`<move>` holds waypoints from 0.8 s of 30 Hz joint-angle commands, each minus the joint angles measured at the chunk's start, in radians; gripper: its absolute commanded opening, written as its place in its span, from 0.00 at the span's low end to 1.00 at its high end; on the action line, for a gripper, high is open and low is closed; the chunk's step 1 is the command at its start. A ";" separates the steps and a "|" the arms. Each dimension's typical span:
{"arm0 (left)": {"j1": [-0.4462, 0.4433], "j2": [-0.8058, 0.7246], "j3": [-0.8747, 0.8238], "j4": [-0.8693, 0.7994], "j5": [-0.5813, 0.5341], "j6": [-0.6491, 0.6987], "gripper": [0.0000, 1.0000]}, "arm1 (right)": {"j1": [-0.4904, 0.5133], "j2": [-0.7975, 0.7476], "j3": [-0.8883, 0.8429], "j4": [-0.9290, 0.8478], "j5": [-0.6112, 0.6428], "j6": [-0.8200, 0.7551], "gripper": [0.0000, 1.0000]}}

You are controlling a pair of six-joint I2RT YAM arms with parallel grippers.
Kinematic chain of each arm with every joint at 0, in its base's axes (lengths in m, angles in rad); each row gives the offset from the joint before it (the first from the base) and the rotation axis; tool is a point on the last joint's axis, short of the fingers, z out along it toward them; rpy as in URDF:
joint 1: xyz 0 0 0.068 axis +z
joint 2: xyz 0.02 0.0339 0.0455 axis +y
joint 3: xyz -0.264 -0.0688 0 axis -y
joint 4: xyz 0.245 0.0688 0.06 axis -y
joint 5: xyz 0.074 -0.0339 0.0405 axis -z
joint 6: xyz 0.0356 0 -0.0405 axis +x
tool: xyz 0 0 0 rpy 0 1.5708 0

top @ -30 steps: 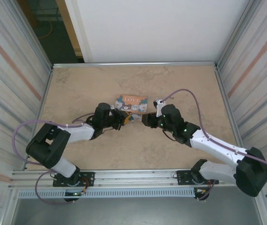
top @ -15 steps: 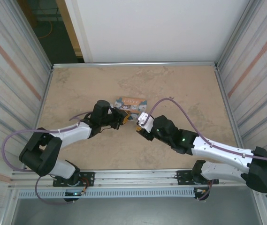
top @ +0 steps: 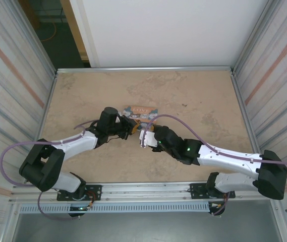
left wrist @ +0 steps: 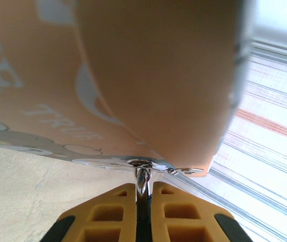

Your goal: Unlock the padlock with the key

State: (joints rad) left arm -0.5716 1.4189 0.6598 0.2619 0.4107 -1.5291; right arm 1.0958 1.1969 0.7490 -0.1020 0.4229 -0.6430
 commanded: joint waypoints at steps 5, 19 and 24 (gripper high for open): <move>-0.005 -0.034 0.020 0.029 0.021 0.012 0.00 | 0.005 0.075 0.052 0.048 -0.005 -0.080 0.46; -0.005 -0.037 0.018 0.028 0.025 0.013 0.00 | -0.037 0.177 0.083 0.126 -0.075 -0.090 0.39; -0.006 -0.038 0.018 0.028 0.027 0.012 0.00 | -0.044 0.198 0.085 0.149 -0.078 -0.088 0.36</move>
State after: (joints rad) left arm -0.5716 1.4189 0.6598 0.2623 0.4187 -1.5295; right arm 1.0595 1.3827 0.8043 0.0154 0.3603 -0.7193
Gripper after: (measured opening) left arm 0.110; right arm 0.366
